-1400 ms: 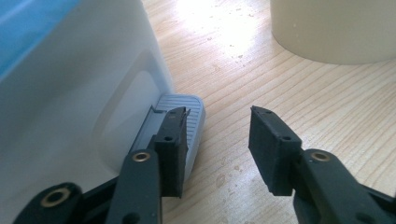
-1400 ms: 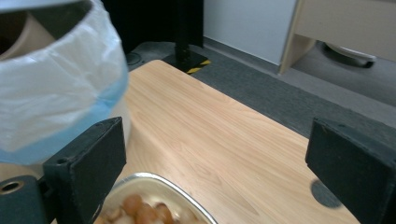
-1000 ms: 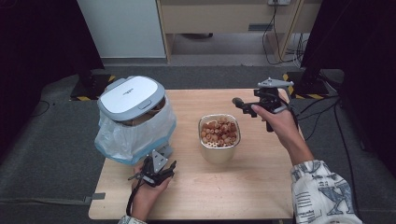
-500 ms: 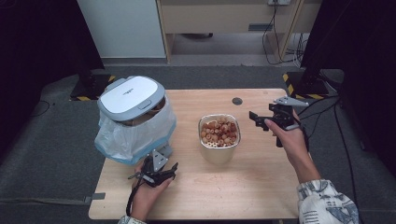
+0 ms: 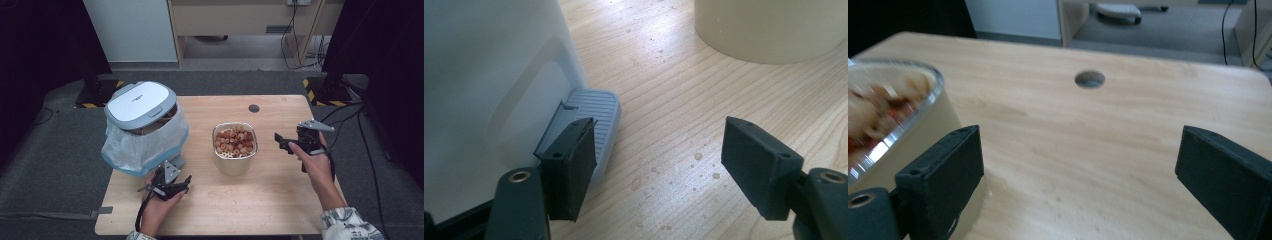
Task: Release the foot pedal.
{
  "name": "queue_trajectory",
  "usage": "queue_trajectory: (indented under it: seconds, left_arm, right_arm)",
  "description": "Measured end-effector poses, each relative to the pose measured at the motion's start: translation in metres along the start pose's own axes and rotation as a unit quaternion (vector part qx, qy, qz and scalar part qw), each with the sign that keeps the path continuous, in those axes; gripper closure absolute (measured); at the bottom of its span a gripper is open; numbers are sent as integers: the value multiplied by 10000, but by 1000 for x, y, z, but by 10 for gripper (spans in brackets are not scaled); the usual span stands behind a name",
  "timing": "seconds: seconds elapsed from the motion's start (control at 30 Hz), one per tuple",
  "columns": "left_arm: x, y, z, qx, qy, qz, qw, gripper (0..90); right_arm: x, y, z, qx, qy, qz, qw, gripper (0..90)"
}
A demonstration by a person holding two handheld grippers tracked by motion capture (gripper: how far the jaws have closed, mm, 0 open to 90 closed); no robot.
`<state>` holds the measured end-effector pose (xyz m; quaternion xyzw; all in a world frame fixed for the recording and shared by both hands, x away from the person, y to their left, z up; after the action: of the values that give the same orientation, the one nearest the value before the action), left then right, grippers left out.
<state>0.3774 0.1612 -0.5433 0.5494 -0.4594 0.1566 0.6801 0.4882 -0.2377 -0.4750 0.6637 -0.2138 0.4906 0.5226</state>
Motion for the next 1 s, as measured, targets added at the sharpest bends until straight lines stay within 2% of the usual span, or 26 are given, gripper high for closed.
queue_trajectory:
  seconds: [0.23,0.3,0.6,0.63,0.77,0.83,0.9,1.0]
  left_arm:
    - [0,-1,0,-5,4,-19,10000,287]
    - [-1,-1,0,-4,-6,-35,10000,286]
    - [-1,-1,0,4,-22,-52,10000,284]
    - [-1,-1,0,0,-17,-49,10000,284]
    - [-1,-1,0,-6,-24,-58,10000,283]
    - [-1,-1,0,-6,-28,-53,10000,283]
    - [-1,-1,0,-6,-44,-61,10000,283]
    - [-1,-1,0,-9,-43,-69,10000,283]
  right_arm:
    - [-34,-7,1,-97,-96,-343,9993,57]
    - [-48,-11,2,-145,-124,-571,9982,55]
    - [-74,-22,-1,-217,-138,-1001,9946,52]
    - [-82,-26,-2,-211,-137,-1101,9936,52]
    - [-91,-31,-5,-215,-213,-1288,9912,50]
    - [-97,-33,-7,-242,-183,-1378,9900,43]
    - [-102,-36,-13,-427,153,-1411,9890,30]
    - [-102,-36,-14,-445,132,-1413,9889,30]
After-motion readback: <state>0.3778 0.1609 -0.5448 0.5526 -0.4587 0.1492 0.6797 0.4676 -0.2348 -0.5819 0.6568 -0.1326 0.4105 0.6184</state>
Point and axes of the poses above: each handheld gripper's, and its own axes: y roughly backward along the jaws, x roughly out of its top, z roughly to its right, the point moved 6 cm from there along -y, roughly forward along the jaws, and after that the axes turned 8 degrees about y, right-handed, at the moved point
